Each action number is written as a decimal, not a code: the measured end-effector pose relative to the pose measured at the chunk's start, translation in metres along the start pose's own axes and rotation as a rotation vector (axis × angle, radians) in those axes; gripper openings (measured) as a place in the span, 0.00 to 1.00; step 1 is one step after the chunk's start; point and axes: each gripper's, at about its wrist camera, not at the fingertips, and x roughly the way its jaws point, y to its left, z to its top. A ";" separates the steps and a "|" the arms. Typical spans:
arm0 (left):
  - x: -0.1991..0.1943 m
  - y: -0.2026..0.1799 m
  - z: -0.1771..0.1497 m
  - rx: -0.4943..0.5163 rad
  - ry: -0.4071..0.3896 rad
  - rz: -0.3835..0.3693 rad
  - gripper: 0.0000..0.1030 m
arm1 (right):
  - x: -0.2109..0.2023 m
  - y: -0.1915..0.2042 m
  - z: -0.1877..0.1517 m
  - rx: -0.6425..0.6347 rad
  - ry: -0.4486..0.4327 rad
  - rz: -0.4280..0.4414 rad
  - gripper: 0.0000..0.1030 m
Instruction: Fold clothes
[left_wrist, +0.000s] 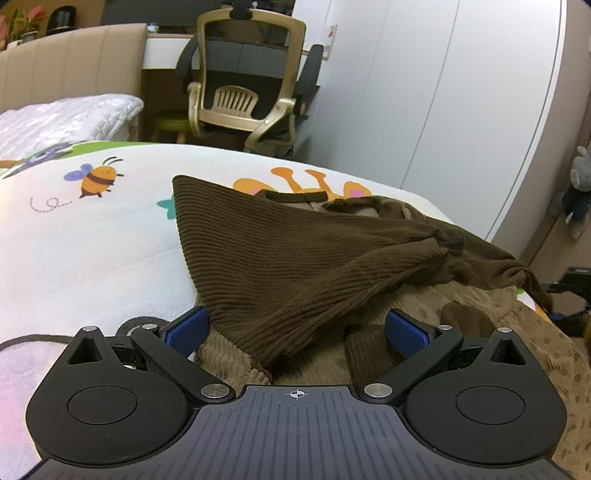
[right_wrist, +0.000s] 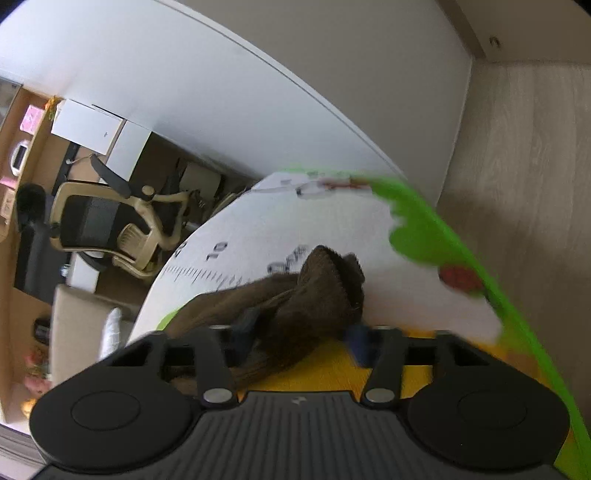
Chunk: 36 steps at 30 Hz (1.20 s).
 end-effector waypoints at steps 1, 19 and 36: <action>0.000 0.000 0.000 -0.002 -0.001 -0.002 1.00 | 0.001 0.013 0.003 -0.063 -0.027 -0.020 0.18; -0.031 0.019 0.001 -0.109 -0.004 -0.174 1.00 | -0.031 0.337 -0.206 -1.224 -0.007 0.496 0.12; 0.017 0.010 0.043 -0.232 0.055 -0.136 0.99 | -0.031 0.241 -0.129 -0.945 -0.043 0.394 0.73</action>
